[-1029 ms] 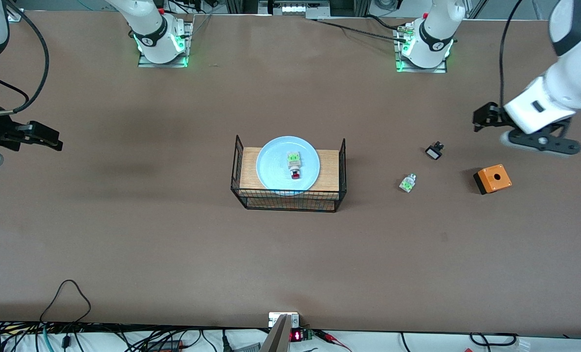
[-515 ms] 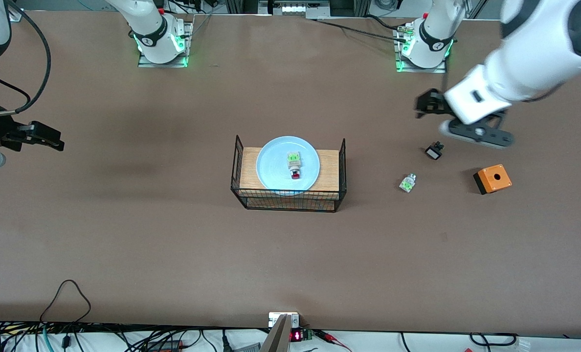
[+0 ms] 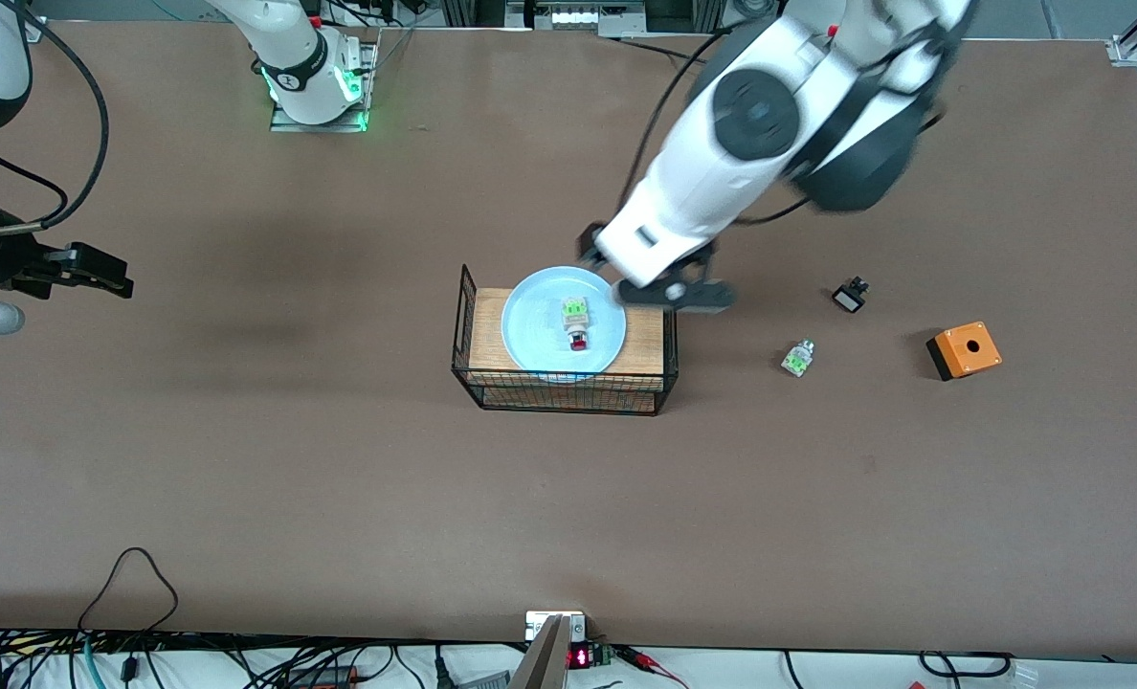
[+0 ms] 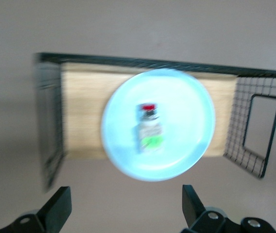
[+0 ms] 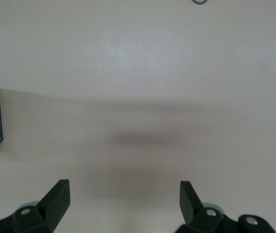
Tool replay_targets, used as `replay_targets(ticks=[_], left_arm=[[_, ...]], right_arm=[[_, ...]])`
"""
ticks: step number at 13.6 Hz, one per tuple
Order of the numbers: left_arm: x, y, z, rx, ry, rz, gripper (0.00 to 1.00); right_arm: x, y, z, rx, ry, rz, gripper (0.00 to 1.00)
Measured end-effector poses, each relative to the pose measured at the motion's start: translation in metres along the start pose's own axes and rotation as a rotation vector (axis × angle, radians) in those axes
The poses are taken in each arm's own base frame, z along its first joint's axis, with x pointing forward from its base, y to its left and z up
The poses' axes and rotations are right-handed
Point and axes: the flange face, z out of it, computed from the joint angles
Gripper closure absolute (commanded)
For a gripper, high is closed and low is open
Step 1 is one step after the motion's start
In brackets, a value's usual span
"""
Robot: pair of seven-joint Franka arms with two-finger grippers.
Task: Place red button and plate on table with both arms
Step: 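Lower the left gripper onto the red button and close it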
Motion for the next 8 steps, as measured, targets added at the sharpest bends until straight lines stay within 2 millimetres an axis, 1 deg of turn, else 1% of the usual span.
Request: replay_targets(ticks=[1, 3, 5, 6, 7, 8], left_arm=[[0.003, 0.009, 0.023, 0.001, 0.001, 0.007, 0.0], [0.003, 0.023, 0.071, 0.078, 0.02, 0.015, 0.0], [-0.009, 0.041, 0.116, 0.176, 0.061, 0.033, 0.0], [-0.016, 0.049, 0.134, 0.214, 0.082, 0.045, 0.01], [-0.019, 0.053, 0.147, 0.236, 0.09, 0.051, 0.03], [-0.018, 0.052, 0.153, 0.243, 0.091, 0.052, 0.17]], right_arm=[[-0.001, 0.0, 0.001, 0.001, -0.009, 0.0, 0.0], [-0.001, 0.0, 0.002, 0.001, -0.015, 0.001, 0.0], [-0.001, 0.0, 0.003, 0.001, -0.017, 0.001, 0.0], [-0.001, 0.0, 0.003, 0.001, -0.017, 0.002, 0.0], [-0.001, 0.0, 0.003, 0.001, -0.017, 0.001, 0.0], [-0.001, 0.0, 0.004, 0.001, -0.017, 0.002, 0.0]])
